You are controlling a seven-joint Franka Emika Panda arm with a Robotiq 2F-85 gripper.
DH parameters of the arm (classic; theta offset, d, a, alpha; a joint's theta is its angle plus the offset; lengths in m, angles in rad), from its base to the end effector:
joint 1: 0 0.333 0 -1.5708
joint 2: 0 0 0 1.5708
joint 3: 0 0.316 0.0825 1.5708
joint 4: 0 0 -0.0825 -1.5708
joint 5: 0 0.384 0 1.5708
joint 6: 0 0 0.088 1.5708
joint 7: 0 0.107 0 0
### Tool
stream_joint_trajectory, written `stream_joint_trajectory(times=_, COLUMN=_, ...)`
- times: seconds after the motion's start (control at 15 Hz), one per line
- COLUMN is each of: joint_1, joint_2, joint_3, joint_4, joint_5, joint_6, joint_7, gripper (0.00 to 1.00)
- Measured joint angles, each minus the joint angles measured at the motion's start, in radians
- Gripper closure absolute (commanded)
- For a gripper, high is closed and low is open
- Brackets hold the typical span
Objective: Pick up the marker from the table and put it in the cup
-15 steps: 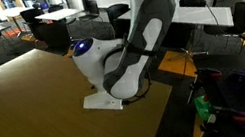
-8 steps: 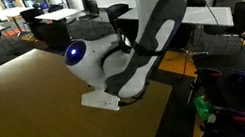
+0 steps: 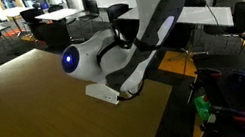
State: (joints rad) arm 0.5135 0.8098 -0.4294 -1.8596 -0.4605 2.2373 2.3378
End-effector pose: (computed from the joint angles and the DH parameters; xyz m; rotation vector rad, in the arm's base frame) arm 0.5900 0.0340 0.0973 1.5258 -1.9702 0.5837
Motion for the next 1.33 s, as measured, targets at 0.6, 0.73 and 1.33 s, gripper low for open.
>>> stream_joint_trajectory(times=0.6, joint_1=-0.038, joint_2=0.014, joint_3=0.028, joint_4=0.036, joint_5=-0.05, joint_6=-0.105, joint_7=0.057, gripper=0.95)
stream_joint_trajectory(times=0.73, joint_1=-0.061, joint_2=0.02, joint_3=0.048, joint_4=0.036, joint_5=-0.07, joint_6=-0.11, joint_7=0.106, gripper=0.95)
stream_joint_trajectory(times=1.33, joint_1=-0.068, joint_2=0.107, joint_3=0.039, joint_4=0.064, joint_5=-0.112, joint_6=-0.257, joint_7=0.268, gripper=0.95)
